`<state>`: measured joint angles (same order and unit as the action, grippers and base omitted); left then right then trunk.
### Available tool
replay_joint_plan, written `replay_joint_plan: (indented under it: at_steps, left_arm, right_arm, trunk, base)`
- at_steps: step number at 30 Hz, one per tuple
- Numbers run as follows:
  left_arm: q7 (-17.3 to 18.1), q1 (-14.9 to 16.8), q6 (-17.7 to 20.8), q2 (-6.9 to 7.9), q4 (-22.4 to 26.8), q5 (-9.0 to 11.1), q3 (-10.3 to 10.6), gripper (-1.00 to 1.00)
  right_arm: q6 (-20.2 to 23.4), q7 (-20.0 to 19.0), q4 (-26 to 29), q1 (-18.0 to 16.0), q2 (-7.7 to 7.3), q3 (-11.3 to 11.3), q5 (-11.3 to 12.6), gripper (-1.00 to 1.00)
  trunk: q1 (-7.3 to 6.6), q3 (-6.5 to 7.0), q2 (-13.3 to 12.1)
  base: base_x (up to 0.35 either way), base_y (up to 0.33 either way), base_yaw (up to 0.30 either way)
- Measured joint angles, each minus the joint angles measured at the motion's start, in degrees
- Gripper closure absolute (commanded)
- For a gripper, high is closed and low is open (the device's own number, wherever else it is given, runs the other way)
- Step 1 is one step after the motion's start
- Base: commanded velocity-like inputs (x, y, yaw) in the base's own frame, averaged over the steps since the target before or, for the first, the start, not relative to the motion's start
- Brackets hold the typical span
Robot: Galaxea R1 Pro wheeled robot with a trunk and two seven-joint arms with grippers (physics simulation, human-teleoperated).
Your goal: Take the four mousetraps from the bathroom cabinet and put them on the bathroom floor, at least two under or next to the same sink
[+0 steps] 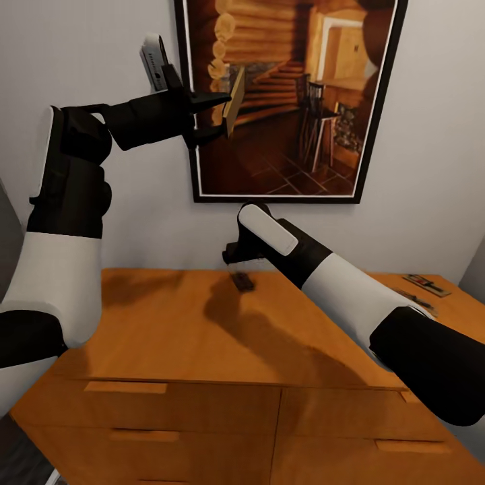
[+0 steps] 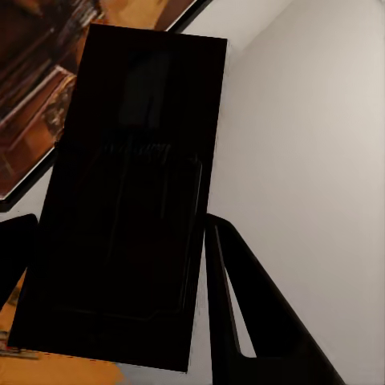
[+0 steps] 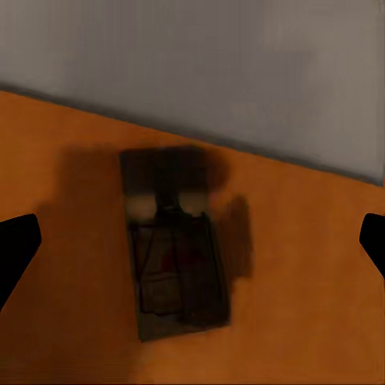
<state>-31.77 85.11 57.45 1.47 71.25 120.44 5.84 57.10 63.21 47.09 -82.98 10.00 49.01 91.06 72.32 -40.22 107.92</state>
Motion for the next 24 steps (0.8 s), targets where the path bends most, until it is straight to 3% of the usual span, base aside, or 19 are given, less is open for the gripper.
replay_joint_plan:
  at_steps: [5,11,24]
  left_arm:
    - [-0.01,-0.07,0.00,-0.01,0.19,-0.01,0.00,1.00]
    - [0.11,-0.09,0.03,-0.28,0.80,0.12,0.00,1.00]
    - [0.48,-0.02,-0.09,-4.20,3.70,0.40,0.02,1.00]
  right_arm:
    - [0.06,0.00,-0.05,0.00,0.00,0.01,0.00,-1.00]
    - [0.09,-0.64,-0.44,0.49,0.00,0.01,0.00,-1.00]
    - [0.20,-1.50,-1.11,2.04,-0.05,0.08,-0.01,-1.00]
  trunk:
    - [0.00,0.00,0.00]
    - [0.03,0.00,0.00]
    - [0.03,0.00,0.00]
  base:
    - [0.301,0.000,0.000]
    - [0.069,0.000,0.000]
    - [0.004,0.000,0.000]
